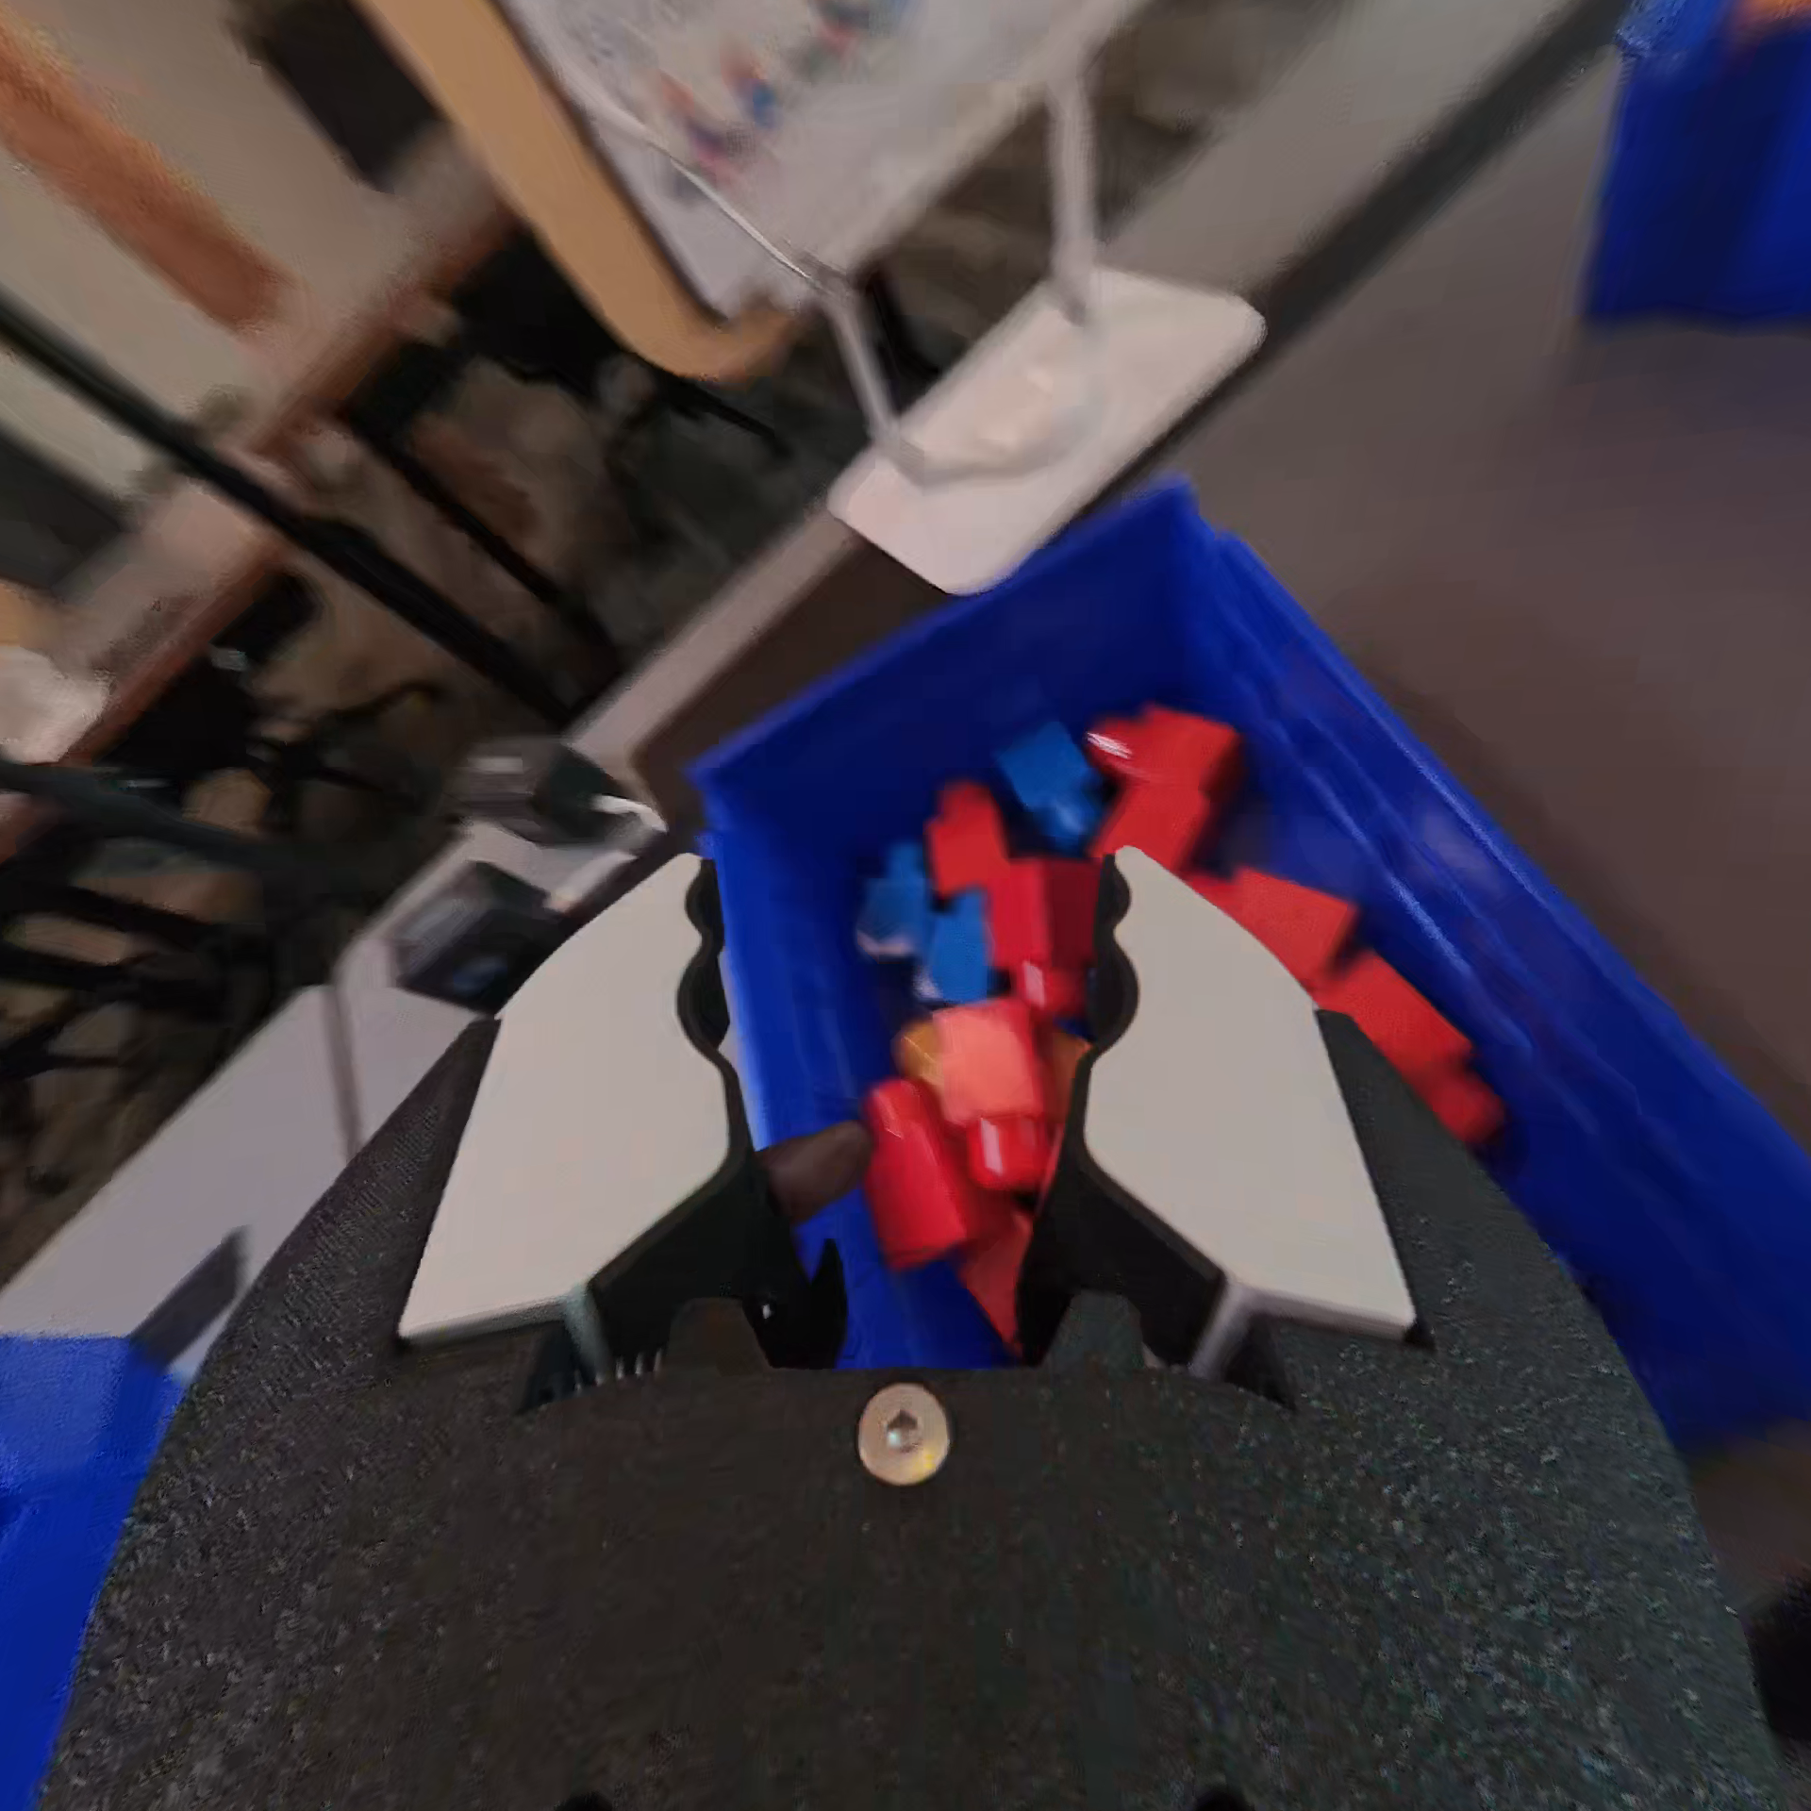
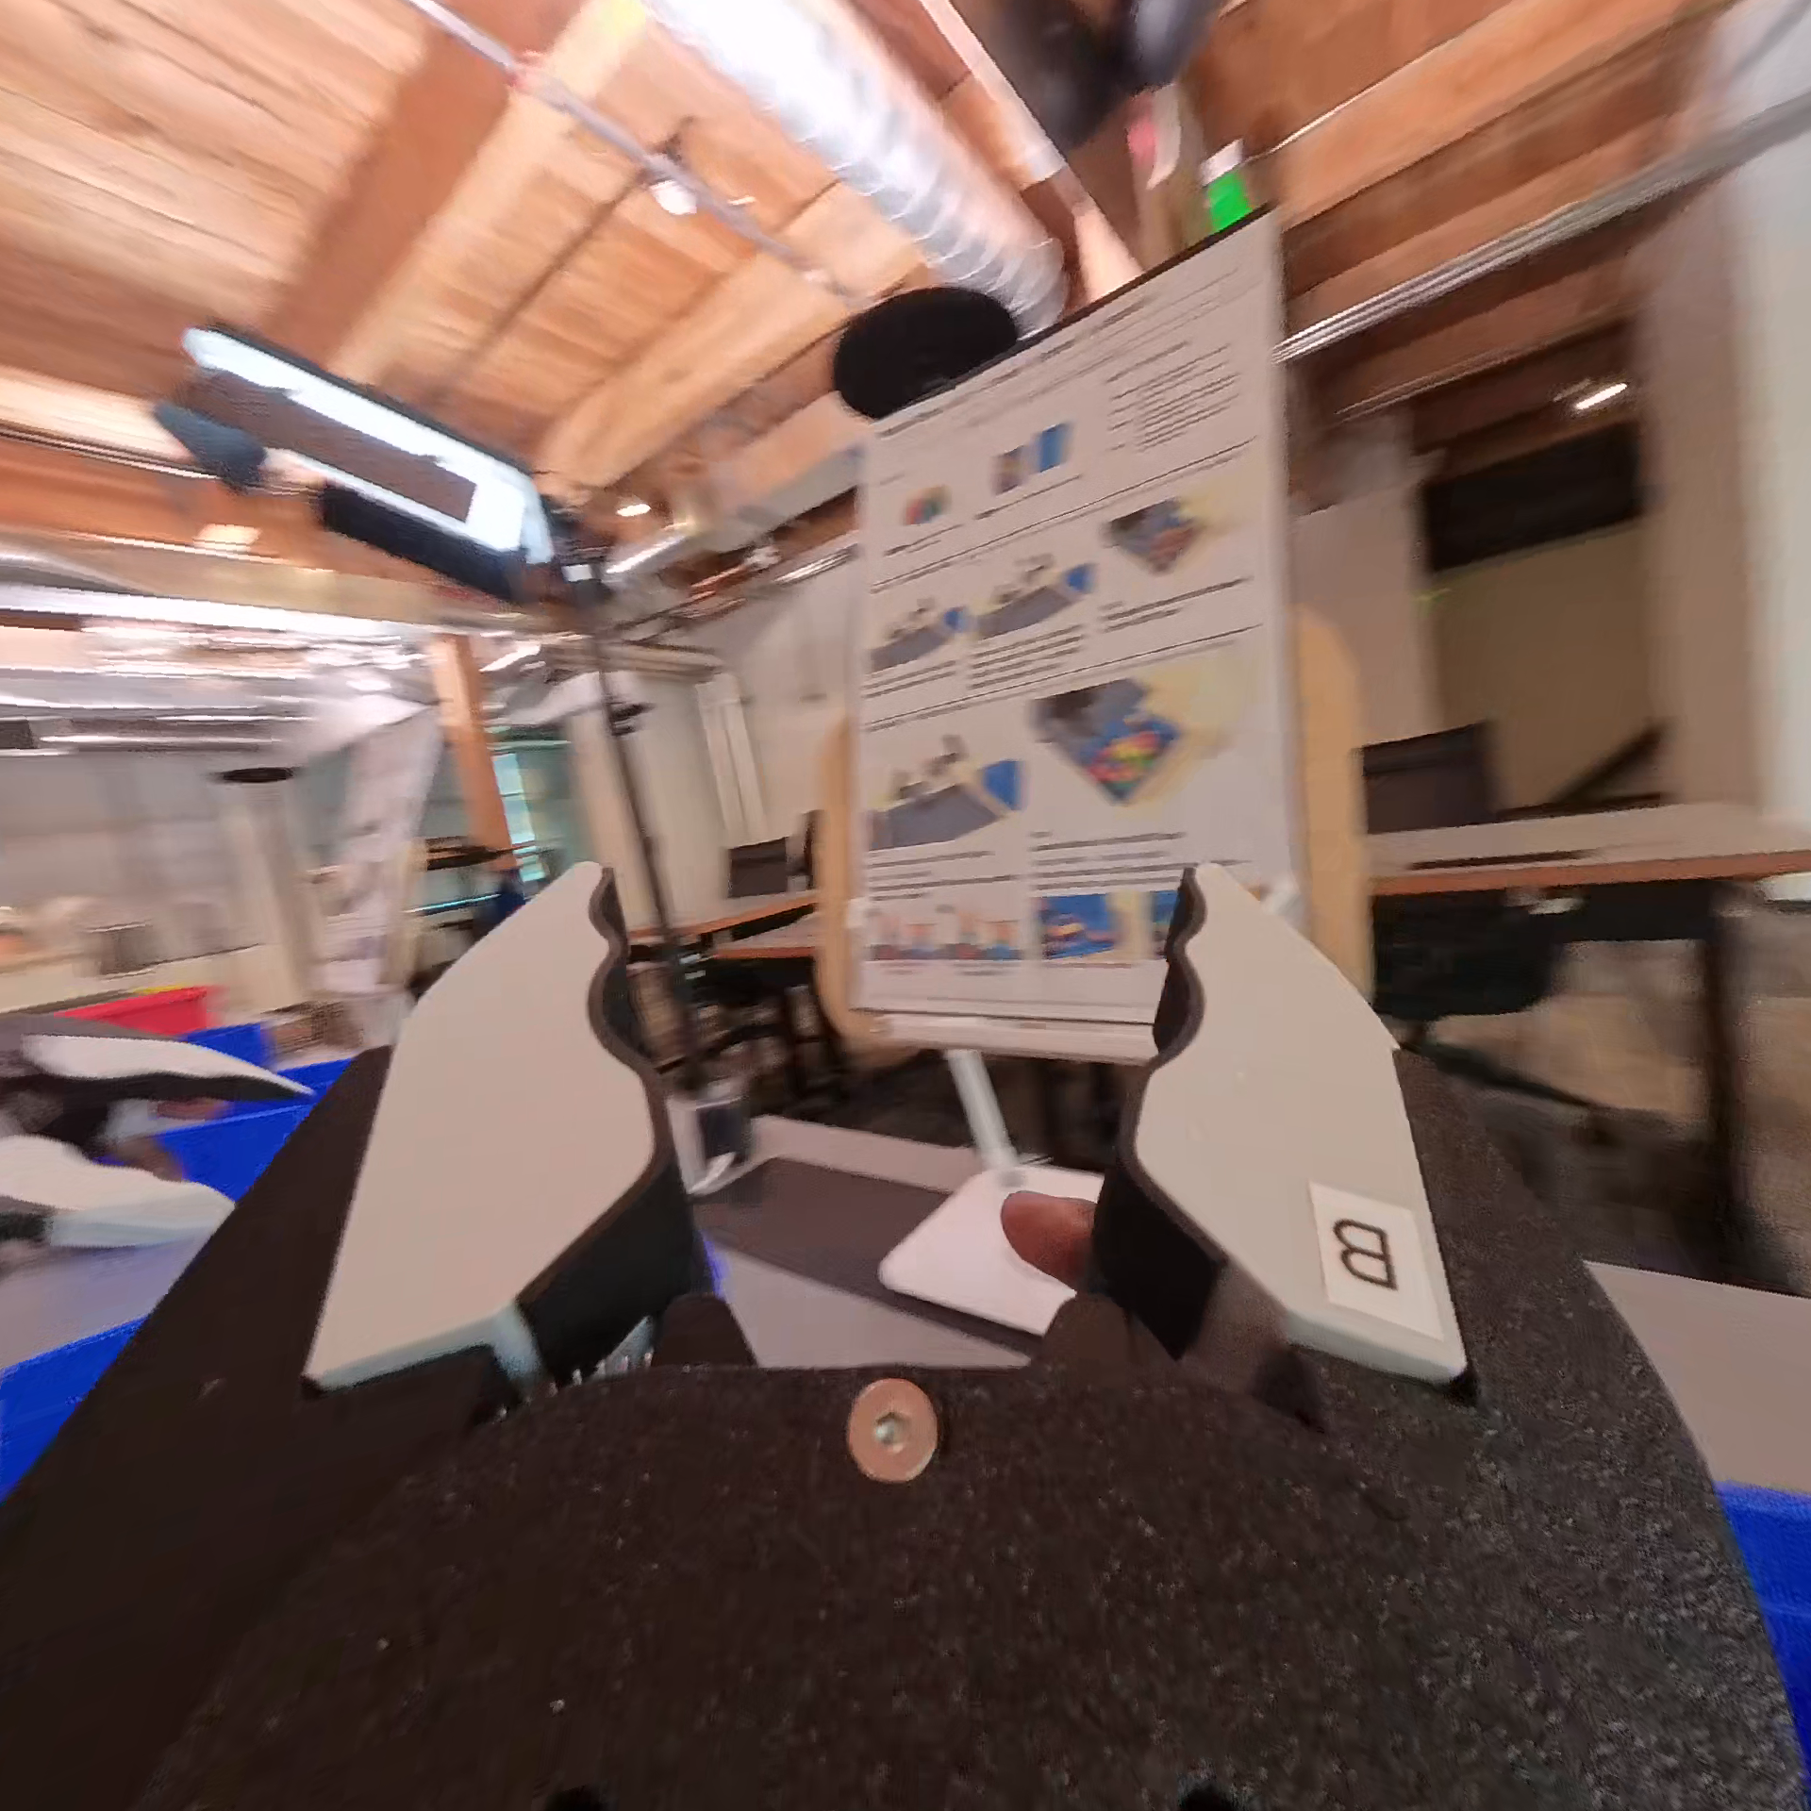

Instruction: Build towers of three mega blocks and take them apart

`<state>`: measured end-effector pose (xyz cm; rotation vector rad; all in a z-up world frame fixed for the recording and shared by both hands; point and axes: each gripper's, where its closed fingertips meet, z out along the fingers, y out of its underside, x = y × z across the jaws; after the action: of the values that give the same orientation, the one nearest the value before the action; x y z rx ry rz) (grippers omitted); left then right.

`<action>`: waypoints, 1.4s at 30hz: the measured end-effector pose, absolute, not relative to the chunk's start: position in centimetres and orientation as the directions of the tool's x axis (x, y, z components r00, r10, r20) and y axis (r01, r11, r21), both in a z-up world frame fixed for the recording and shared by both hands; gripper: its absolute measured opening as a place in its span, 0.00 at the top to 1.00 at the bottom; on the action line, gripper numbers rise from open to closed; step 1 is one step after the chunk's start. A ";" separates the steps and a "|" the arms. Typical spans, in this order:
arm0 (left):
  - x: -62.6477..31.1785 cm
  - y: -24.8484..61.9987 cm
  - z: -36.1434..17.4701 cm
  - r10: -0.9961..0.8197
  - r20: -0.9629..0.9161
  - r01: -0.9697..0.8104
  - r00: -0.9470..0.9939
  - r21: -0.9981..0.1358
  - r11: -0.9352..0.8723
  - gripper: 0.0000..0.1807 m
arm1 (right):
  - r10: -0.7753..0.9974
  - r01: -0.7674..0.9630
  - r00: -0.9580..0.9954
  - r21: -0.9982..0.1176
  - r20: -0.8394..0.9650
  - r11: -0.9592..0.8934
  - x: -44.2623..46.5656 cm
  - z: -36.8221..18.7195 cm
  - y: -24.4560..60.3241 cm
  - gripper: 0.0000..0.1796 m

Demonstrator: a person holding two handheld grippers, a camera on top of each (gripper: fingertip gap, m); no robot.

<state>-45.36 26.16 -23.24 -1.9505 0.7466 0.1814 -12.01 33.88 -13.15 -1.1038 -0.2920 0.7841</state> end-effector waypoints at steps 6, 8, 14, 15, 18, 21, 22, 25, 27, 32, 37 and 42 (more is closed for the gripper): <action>-45.4 20.8 -31.6 -0.637 -0.184 -0.648 0.749 -0.407 -0.644 0.73 | 0.743 -0.342 0.665 -0.914 -0.073 0.217 -13.6 -12.8 32.4 0.43; -46.2 20.6 -32.8 -0.628 -0.162 -0.638 0.762 -0.356 -0.682 0.73 | 0.731 -0.313 0.681 -0.920 -0.043 0.237 -13.5 -12.8 32.3 0.44; -47.3 20.8 -37.4 -0.634 -0.059 -0.632 0.771 -0.201 -0.749 0.80 | 0.719 -0.312 0.693 -0.920 -0.048 0.238 -13.3 -12.9 32.5 0.46; -47.4 20.9 -37.9 -0.633 -0.035 -0.628 0.773 -0.185 -0.756 0.80 | 0.719 -0.306 0.693 -0.922 -0.045 0.238 -13.4 -12.8 32.5 0.47; -46.8 24.0 -34.1 -0.607 -0.157 -0.605 0.779 -0.443 -0.662 0.80 | 0.748 -0.274 0.664 -0.933 -0.006 0.235 -14.5 -12.6 31.6 0.52; -43.2 27.0 -23.7 -0.557 -0.303 -0.477 0.774 -0.856 -0.197 0.80 | 0.881 -0.236 0.473 -0.960 0.019 0.148 -18.2 -12.8 28.4 0.59; -41.6 26.9 -19.6 -0.555 -0.269 -0.339 0.787 -0.941 -0.024 0.80 | 0.920 -0.219 0.392 -0.969 0.016 0.110 -19.6 -12.9 27.1 0.59; -39.6 25.9 -9.8 -0.607 0.065 0.240 0.792 -0.947 0.212 0.80 | 0.930 -0.182 0.342 -0.962 0.134 0.205 -23.1 -12.0 24.6 0.60; -38.3 25.4 -7.0 -0.703 0.290 0.539 0.649 -0.828 0.156 0.80 | 0.864 -0.153 0.406 -0.909 0.299 0.387 -25.0 -11.0 23.4 0.61; -31.9 24.2 -5.5 -0.833 0.502 0.754 0.232 -0.634 -0.172 0.80 | 0.556 -0.032 0.623 -0.693 0.550 0.721 -27.1 -8.7 21.3 0.67; -26.2 23.0 -5.8 -0.811 0.581 0.748 -0.073 -0.506 -0.430 0.80 | 0.459 0.002 0.689 -0.634 0.562 0.773 -27.0 -7.9 20.7 0.70; -23.7 22.1 -6.3 -0.784 0.601 0.681 -0.155 -0.510 -0.525 0.80 | 0.371 0.065 0.730 -0.599 0.573 0.798 -25.1 -7.4 21.3 0.81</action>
<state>-23.71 22.13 -6.34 -1.0581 0.1448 -1.8455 -25.12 21.31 -7.38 -0.6376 -0.7435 0.1821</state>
